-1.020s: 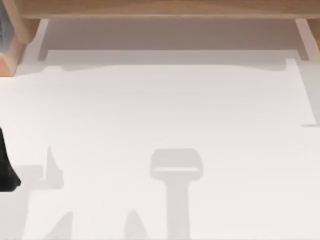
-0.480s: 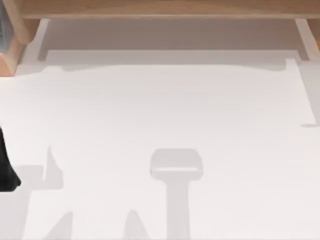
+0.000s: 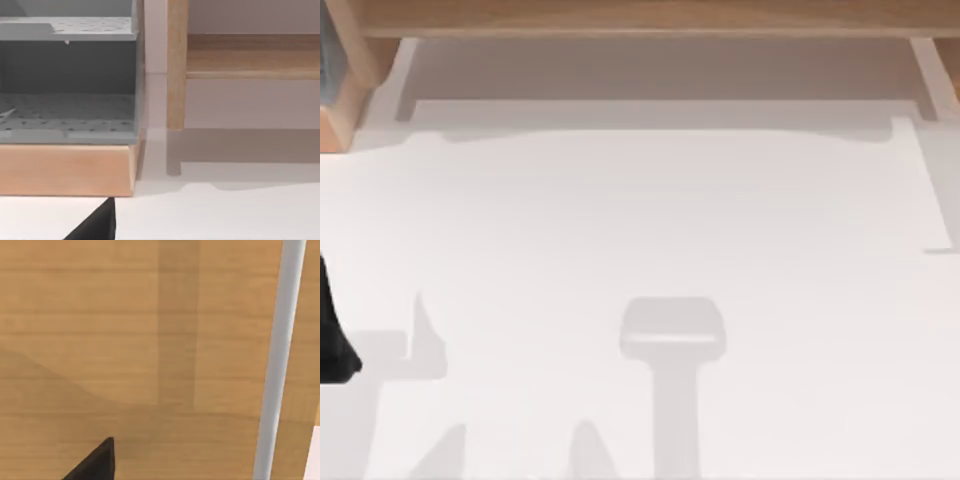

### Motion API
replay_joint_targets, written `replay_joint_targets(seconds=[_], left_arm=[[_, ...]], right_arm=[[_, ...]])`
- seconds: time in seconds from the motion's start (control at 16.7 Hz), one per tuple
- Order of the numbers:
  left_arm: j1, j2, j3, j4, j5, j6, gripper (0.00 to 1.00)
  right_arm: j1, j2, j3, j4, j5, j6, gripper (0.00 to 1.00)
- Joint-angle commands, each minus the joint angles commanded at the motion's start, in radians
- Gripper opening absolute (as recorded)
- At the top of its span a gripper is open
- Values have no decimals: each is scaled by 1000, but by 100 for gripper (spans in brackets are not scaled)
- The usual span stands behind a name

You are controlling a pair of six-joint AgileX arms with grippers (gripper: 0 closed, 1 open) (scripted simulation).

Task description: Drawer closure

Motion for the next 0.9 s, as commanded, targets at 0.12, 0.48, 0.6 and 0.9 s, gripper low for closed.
replay_joint_targets(seconds=[0.12, 0.48, 0.6, 0.9], left_arm=[[0, 0, 0, 0, 0, 0, 100], [0, 0, 0, 0, 0, 0, 100], [0, 0, 0, 0, 0, 0, 100], [0, 0, 0, 0, 0, 0, 100]], right_arm=[[0, 0, 0, 0, 0, 0, 92], [0, 0, 0, 0, 0, 0, 47], [0, 0, 0, 0, 0, 0, 32], [0, 0, 0, 0, 0, 0, 0]])
